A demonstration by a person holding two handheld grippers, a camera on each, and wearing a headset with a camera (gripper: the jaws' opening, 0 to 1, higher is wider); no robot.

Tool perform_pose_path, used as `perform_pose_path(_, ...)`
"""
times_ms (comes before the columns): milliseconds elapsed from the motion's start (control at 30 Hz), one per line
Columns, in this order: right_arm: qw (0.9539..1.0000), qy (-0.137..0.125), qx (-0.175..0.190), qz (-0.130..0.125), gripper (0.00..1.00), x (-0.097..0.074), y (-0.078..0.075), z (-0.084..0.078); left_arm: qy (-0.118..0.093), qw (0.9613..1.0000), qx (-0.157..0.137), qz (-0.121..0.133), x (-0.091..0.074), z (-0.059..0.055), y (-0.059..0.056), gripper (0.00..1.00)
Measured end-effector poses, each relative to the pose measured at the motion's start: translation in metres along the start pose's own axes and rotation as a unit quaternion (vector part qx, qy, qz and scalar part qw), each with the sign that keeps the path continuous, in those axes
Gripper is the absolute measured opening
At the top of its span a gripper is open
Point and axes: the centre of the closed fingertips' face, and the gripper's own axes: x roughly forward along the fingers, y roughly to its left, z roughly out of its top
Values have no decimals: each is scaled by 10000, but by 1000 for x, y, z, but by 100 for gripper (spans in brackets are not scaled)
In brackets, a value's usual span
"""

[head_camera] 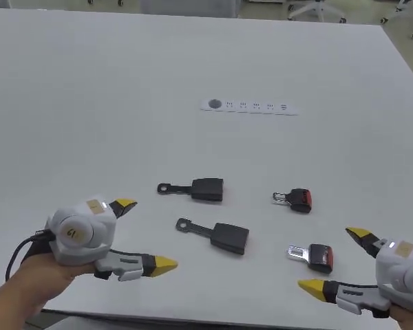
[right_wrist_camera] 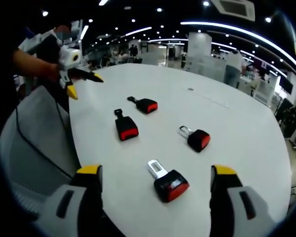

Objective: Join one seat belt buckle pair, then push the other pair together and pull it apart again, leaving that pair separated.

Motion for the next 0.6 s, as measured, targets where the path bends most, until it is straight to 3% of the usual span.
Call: perform_pose_path(600,9995,176,-122,250,90,-1,-9,-12,267,9983,448,-259,22,3,-12,93)
